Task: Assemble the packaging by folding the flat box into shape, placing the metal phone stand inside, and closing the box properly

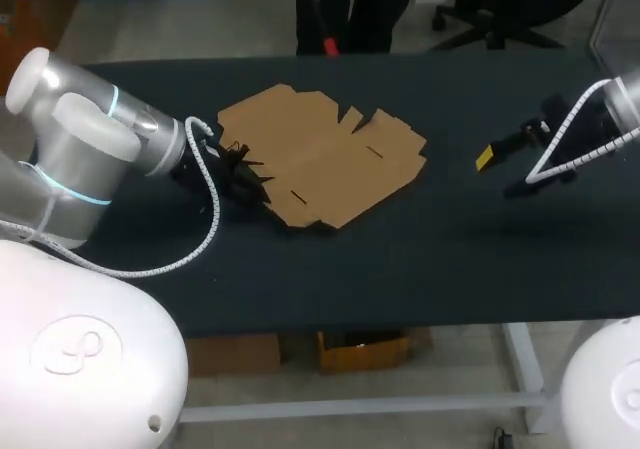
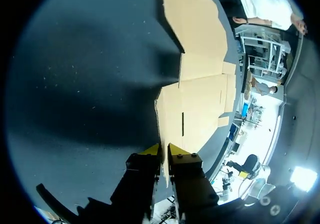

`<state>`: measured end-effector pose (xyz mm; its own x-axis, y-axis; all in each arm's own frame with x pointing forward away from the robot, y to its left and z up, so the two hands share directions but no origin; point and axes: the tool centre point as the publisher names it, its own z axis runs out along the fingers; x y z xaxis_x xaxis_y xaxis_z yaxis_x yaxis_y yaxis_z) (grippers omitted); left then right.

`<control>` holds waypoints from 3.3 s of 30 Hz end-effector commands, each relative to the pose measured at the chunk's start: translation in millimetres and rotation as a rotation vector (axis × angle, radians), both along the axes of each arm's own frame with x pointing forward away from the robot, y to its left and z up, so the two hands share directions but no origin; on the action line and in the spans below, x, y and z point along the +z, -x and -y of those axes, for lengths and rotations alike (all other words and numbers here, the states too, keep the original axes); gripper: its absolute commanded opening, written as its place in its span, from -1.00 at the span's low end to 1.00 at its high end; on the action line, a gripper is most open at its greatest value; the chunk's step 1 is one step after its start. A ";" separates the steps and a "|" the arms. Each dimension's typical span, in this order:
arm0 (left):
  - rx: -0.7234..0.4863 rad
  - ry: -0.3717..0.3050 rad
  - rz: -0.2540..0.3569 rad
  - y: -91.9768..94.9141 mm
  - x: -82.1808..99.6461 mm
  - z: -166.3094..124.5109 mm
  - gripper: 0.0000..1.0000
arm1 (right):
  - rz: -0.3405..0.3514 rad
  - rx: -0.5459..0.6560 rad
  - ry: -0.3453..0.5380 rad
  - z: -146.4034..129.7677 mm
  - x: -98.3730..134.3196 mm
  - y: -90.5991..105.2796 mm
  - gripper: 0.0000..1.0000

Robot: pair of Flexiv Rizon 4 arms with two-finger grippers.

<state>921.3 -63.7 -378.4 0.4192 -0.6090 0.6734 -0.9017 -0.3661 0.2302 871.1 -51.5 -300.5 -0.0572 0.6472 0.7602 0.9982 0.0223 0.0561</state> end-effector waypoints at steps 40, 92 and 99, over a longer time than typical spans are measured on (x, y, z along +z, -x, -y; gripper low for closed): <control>-0.027 0.039 -0.088 -13.3 -9.0 -7.1 -1.00 | 0.002 -0.005 -0.006 5.8 1.5 6.9 1.00; -0.529 -0.171 -0.085 29.3 8.4 -15.5 -1.00 | 0.022 0.112 0.123 6.9 6.9 12.9 1.00; -0.544 -0.210 -0.076 30.8 8.6 -14.8 0.46 | 0.009 0.116 0.135 7.5 2.7 16.2 1.00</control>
